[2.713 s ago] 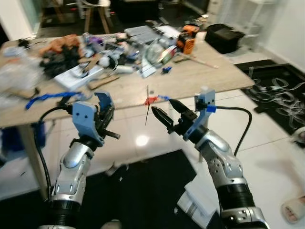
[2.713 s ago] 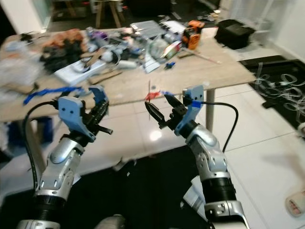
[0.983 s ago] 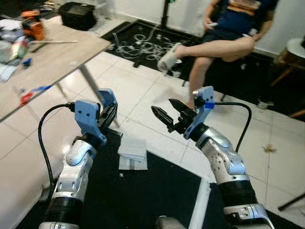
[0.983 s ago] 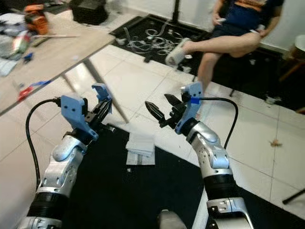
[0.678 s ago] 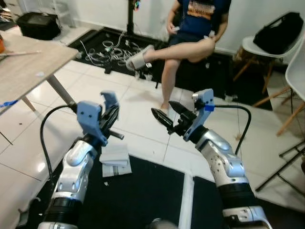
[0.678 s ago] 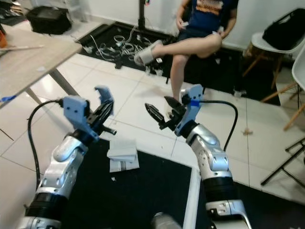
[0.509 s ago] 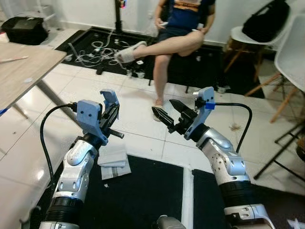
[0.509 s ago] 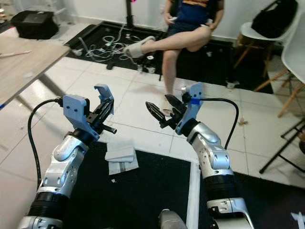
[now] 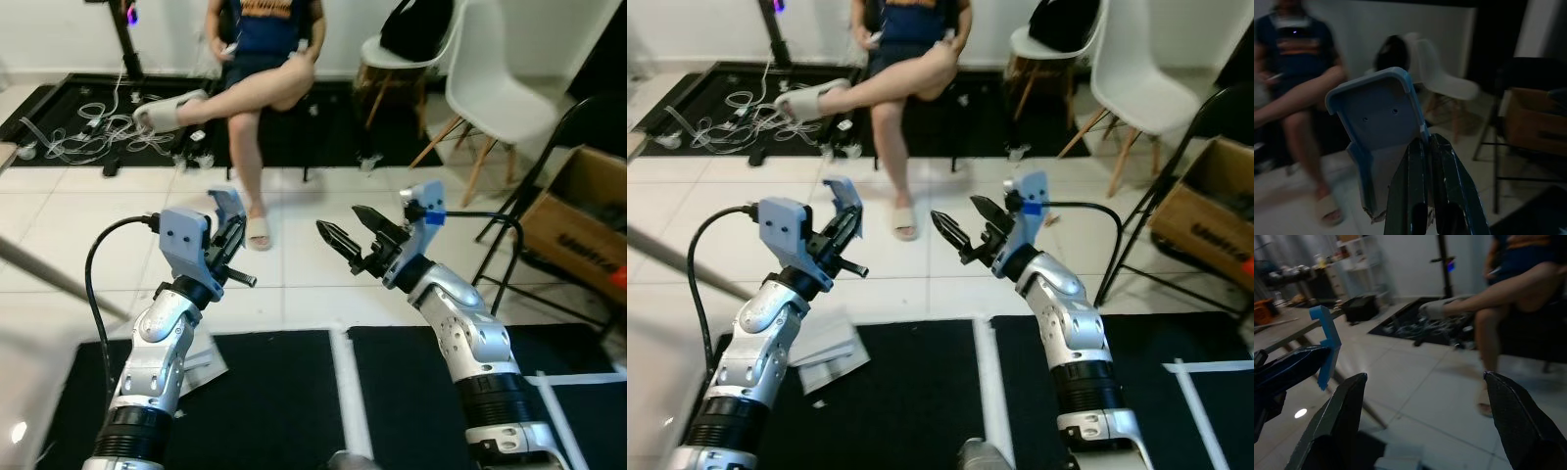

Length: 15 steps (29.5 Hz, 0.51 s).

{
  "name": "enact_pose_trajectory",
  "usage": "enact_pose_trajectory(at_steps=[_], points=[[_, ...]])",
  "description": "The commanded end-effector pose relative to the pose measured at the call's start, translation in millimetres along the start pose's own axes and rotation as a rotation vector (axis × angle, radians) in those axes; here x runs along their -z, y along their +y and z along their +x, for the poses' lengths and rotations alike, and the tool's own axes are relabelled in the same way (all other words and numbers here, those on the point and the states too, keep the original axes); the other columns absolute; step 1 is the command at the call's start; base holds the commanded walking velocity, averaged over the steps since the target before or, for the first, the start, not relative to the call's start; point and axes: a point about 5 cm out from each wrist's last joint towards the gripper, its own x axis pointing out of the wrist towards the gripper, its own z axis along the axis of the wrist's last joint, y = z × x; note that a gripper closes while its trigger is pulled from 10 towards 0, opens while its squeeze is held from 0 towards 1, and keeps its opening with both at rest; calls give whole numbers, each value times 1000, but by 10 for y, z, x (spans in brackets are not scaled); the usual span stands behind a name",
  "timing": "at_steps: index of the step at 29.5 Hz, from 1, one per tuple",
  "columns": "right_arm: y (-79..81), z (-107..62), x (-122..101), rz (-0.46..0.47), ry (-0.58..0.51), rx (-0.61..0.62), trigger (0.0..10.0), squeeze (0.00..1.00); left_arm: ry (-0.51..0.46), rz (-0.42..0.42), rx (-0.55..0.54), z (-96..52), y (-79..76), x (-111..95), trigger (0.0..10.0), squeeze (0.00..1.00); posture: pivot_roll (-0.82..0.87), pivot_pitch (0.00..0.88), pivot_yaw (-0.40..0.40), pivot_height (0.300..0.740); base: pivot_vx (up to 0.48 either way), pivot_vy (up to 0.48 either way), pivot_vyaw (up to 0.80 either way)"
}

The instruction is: Picking trash to rubbish bin

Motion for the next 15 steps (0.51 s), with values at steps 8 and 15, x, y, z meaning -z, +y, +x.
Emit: enact_pose_trajectory(at_steps=[8, 15], points=[[6, -9, 52, 21, 15, 2, 10000, 0, 5, -1, -1, -22, 9, 15, 10000, 0, 35, 0, -20, 740, 0, 0, -800], [7, -9, 51, 21, 17, 1, 10000, 0, 4, -2, 0, -21, 10, 11, 10000, 0, 35, 0, -19, 740, 0, 0, -800]])
